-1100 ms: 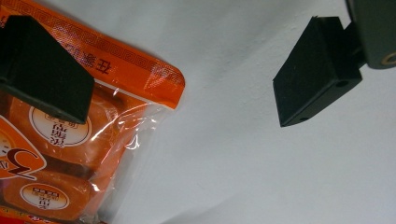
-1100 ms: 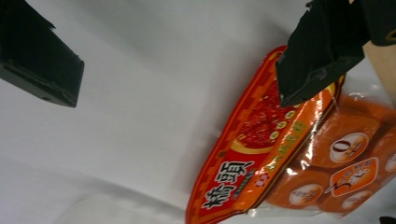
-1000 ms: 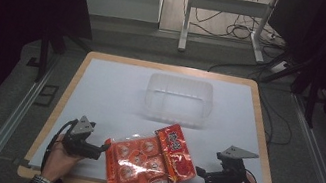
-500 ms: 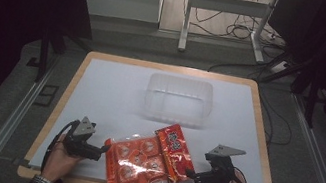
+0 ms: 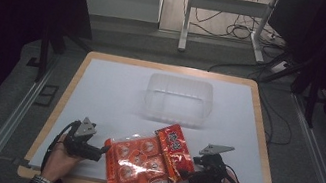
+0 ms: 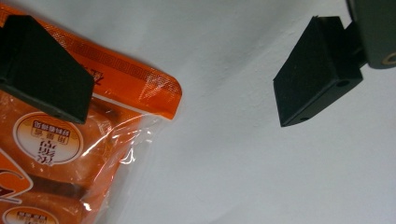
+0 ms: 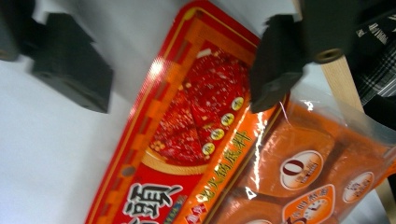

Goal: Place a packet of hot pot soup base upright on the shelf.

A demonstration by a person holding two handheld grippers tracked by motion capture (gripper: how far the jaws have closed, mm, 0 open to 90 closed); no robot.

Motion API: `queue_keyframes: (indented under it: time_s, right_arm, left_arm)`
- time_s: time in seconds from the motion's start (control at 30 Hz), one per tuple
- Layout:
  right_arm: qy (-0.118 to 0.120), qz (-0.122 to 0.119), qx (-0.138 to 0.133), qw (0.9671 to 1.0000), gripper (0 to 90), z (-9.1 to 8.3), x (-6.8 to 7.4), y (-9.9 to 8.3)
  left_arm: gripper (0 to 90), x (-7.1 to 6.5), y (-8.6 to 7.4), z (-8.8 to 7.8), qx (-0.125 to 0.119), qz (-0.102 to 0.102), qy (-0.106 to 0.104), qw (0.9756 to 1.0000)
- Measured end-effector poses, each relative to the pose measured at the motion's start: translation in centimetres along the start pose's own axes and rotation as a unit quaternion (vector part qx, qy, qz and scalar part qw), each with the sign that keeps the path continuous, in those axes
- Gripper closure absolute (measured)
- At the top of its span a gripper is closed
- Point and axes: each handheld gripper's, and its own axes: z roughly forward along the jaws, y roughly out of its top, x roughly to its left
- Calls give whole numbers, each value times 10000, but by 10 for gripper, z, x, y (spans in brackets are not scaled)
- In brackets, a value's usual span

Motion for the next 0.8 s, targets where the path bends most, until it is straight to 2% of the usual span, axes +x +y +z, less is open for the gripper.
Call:
queue_keyframes:
  time_s: [0.17, 0.37, 0.4, 0.5, 0.63, 0.8]
  right_arm:
    - [110, -74, -79, 9999, 339, 3, 4, 5]
    - [320, 61, -63, 9995, 354, 10, 7, 12]
    - [317, 61, -53, 9995, 355, 12, 8, 13]
    - [253, -2, -33, 9997, 357, 16, 10, 15]
    - [187, 0, -113, 9998, 427, 22, 12, 20]
    - [255, -29, -129, 9996, 509, 30, 13, 25]
  left_arm:
    - [49, 0, 0, 0, -1, 17, 19, 10000]
    - [50, -1, 0, 1, 35, 62, 48, 10000]
    - [50, -1, 0, 1, 88, 133, 71, 9998]
    - [49, -2, 0, 1, 77, 145, 85, 9998]
    - [50, -1, 0, 1, 72, 182, 118, 9997]
    - [50, -2, 0, 1, 67, 240, 157, 9996]
